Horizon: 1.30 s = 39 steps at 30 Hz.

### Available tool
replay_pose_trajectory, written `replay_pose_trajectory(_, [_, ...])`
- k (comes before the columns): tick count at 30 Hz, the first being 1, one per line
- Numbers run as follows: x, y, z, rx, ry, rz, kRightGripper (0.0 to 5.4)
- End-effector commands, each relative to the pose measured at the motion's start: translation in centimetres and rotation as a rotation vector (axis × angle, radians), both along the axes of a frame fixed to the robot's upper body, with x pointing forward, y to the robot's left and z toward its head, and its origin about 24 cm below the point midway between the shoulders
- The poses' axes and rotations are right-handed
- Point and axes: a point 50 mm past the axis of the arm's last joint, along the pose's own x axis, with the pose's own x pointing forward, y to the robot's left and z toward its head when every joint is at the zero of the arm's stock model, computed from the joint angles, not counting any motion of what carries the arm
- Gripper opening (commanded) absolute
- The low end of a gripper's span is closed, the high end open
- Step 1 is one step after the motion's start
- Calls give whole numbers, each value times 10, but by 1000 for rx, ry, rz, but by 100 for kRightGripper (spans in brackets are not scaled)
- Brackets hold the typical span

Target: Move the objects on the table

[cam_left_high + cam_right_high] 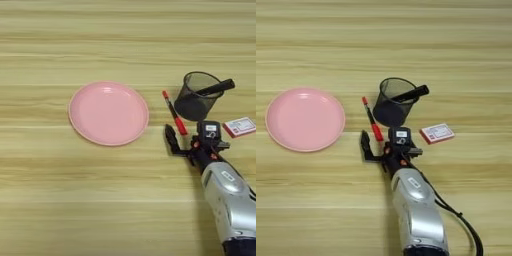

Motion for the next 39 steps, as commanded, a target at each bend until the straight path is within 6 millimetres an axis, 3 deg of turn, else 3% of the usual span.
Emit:
replay_pose_trajectory(1, [-4,2,-9,32,64,11,467])
replay_pose_trajectory(39, [-9,13,-16,62,106,67,117])
